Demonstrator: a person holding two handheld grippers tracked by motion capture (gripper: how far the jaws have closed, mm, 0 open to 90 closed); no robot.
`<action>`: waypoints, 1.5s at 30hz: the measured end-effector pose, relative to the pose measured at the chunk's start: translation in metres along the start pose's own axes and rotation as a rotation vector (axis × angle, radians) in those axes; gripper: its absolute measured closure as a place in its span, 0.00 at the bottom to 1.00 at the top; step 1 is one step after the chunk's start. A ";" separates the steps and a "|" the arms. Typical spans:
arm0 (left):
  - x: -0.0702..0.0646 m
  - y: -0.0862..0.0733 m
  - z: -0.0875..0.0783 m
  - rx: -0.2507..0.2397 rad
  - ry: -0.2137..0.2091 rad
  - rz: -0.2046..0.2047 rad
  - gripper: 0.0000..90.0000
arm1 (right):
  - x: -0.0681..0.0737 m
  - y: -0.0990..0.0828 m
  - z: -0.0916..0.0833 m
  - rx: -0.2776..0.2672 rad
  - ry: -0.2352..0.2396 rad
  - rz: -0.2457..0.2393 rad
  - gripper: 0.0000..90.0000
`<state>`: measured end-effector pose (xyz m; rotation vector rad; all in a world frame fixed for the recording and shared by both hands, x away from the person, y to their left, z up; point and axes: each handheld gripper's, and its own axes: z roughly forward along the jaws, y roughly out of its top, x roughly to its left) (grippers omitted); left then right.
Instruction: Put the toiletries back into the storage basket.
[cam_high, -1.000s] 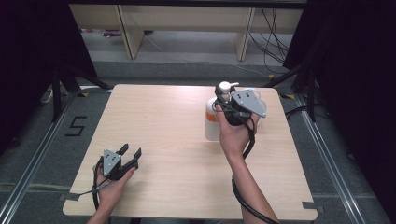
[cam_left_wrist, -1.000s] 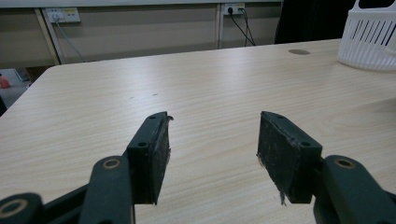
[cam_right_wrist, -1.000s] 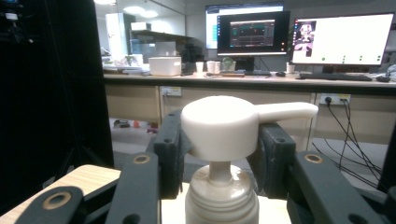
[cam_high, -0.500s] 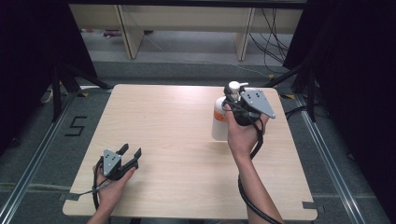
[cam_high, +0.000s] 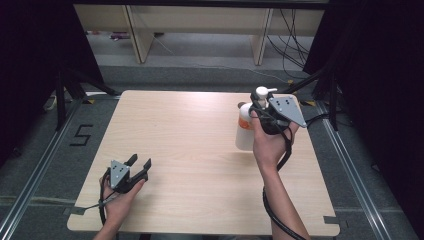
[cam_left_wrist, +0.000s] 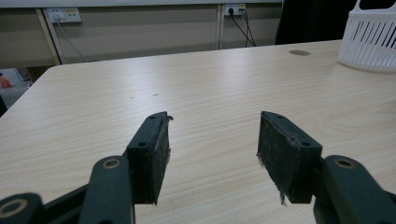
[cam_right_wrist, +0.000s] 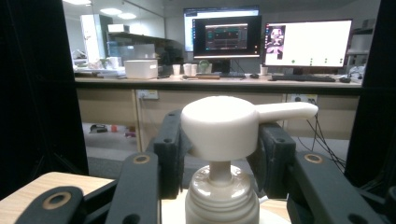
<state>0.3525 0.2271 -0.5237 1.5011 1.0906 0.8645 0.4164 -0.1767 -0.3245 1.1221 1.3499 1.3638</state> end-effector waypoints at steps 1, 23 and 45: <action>0.000 0.000 0.000 0.000 0.000 0.000 0.47 | 0.000 0.000 0.000 0.000 0.003 0.013 0.66; 0.000 0.000 0.000 -0.002 0.001 -0.002 0.47 | -0.022 0.004 -0.007 -0.001 -0.046 0.007 0.66; 0.000 0.000 0.000 -0.003 0.002 -0.002 0.47 | -0.038 0.001 -0.014 0.010 -0.072 0.014 0.66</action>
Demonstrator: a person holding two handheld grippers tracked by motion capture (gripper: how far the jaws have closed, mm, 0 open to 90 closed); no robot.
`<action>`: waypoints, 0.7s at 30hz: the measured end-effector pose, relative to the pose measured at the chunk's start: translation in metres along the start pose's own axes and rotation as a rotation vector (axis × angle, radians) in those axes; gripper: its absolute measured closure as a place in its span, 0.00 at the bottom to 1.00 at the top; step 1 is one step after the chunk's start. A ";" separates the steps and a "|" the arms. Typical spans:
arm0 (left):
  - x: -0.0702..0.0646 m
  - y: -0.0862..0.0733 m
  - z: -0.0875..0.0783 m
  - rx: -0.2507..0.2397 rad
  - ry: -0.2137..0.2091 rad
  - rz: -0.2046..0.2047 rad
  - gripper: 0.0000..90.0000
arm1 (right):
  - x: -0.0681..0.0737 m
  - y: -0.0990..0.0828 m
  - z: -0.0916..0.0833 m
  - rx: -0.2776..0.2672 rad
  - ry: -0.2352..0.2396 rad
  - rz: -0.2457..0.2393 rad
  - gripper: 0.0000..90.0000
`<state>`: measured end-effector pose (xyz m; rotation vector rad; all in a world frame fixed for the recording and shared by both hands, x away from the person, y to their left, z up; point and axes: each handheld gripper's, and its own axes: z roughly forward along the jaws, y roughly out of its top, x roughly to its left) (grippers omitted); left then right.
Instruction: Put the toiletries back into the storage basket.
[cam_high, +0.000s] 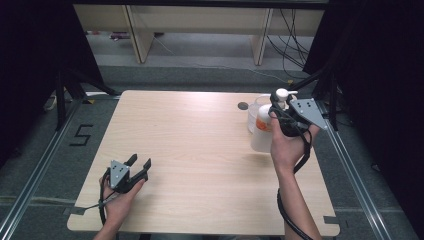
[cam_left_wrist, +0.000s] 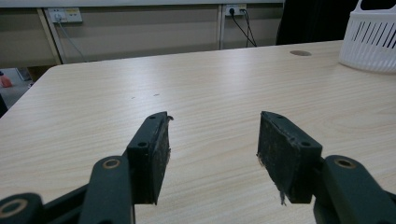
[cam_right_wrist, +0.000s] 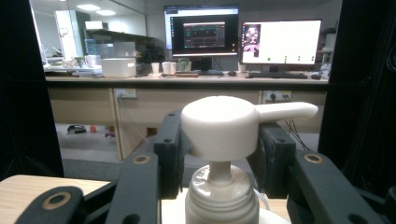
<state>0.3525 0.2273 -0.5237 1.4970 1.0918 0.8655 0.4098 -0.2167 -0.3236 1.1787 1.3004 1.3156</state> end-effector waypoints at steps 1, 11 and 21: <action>0.000 0.000 0.000 0.000 0.001 -0.001 0.47 | -0.001 0.000 0.000 -0.010 -0.005 -0.007 0.66; 0.000 0.000 0.000 0.002 0.001 -0.001 0.47 | -0.006 0.000 0.000 -0.005 -0.017 -0.016 0.66; -0.001 0.000 0.000 0.006 0.005 0.002 0.47 | -0.013 0.003 -0.002 -0.008 -0.032 -0.004 0.66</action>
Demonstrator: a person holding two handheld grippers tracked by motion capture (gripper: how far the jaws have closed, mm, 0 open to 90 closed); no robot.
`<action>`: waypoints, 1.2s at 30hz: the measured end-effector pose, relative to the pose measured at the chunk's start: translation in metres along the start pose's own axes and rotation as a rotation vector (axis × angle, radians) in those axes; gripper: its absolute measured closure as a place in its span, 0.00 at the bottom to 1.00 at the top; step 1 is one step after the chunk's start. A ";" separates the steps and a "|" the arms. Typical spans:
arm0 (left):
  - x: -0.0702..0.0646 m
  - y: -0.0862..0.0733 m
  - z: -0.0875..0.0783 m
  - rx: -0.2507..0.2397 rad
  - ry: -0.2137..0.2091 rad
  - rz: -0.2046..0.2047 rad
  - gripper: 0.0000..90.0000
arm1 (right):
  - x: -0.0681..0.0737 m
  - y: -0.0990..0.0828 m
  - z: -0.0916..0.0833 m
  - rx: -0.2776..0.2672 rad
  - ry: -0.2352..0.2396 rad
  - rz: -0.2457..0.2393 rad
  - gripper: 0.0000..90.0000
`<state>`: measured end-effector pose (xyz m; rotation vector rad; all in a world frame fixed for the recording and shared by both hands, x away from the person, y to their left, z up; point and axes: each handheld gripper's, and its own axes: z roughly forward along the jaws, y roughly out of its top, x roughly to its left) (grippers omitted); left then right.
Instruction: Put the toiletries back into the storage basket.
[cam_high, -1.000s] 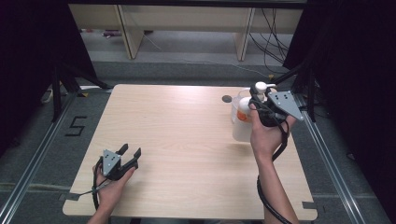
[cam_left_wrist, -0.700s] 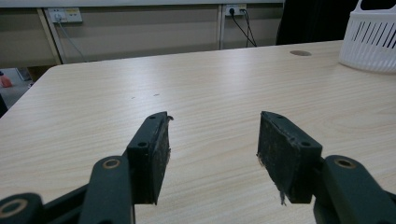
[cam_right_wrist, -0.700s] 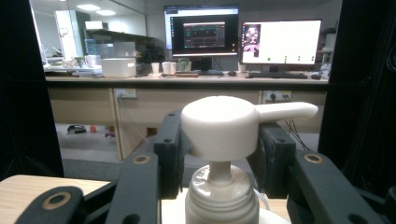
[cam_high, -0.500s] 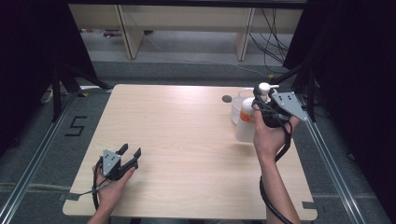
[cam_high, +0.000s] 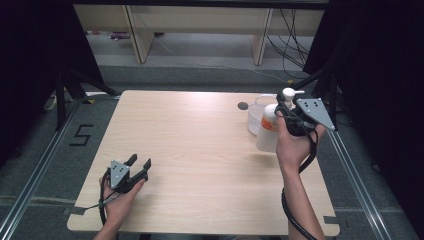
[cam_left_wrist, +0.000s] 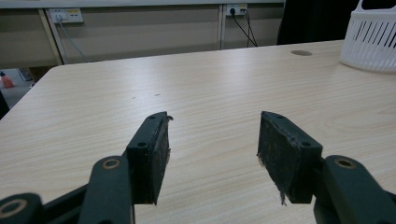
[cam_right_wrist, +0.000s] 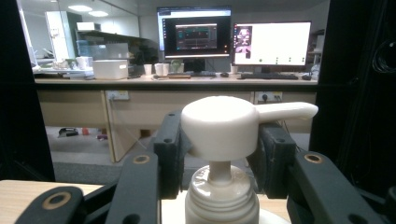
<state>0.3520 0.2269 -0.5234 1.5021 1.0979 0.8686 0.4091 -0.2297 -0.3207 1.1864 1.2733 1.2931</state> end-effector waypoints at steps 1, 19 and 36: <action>0.000 0.000 0.000 0.000 0.002 0.000 0.47 | -0.001 0.001 0.000 -0.004 -0.002 -0.003 0.66; 0.000 0.000 0.000 -0.004 0.000 -0.003 0.47 | -0.007 0.007 0.001 -0.024 -0.032 -0.003 0.66; 0.000 0.000 0.000 -0.004 0.000 -0.006 0.47 | -0.006 0.016 0.008 -0.049 -0.037 -0.004 0.66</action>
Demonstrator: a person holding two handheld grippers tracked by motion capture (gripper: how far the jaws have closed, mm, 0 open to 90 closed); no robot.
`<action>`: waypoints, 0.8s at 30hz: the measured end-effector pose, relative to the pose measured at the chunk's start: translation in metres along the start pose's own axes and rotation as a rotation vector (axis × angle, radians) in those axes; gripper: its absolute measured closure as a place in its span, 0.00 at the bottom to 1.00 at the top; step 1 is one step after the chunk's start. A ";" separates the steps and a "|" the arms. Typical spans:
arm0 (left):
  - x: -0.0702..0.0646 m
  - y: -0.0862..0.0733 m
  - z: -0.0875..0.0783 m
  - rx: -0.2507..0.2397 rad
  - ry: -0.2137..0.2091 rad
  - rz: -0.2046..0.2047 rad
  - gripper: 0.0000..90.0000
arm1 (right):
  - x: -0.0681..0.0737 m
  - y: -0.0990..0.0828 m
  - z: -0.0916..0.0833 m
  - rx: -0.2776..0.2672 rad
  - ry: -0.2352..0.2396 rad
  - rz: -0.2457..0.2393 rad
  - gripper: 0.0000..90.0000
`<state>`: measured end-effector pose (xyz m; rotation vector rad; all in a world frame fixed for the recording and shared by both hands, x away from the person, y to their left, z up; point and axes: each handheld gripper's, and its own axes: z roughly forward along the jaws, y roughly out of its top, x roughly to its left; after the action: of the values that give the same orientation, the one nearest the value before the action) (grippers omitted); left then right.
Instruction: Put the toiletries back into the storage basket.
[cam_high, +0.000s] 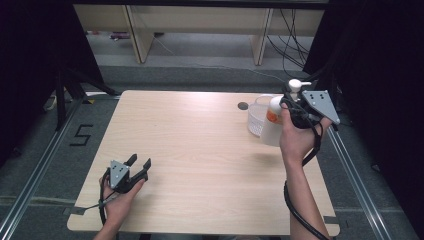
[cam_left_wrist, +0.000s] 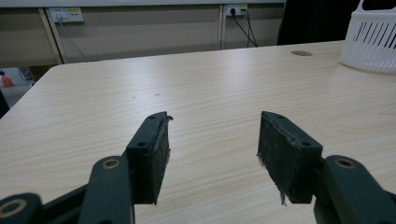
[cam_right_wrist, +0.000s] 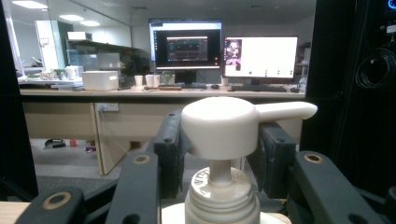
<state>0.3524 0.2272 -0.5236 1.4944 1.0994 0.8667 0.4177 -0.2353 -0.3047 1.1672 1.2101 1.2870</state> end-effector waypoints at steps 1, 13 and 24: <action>0.000 0.000 0.000 0.000 0.000 0.000 0.47 | 0.000 0.000 0.000 0.000 0.000 0.000 0.66; 0.000 0.000 0.000 0.005 0.000 0.005 0.47 | -0.002 0.010 0.008 -0.030 -0.009 -0.013 0.66; 0.000 0.000 0.001 -0.002 -0.004 0.006 0.47 | -0.004 0.013 0.017 -0.030 -0.026 -0.016 0.66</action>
<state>0.3536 0.2269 -0.5239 1.4984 1.0912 0.8682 0.4343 -0.2383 -0.2913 1.1469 1.1748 1.2697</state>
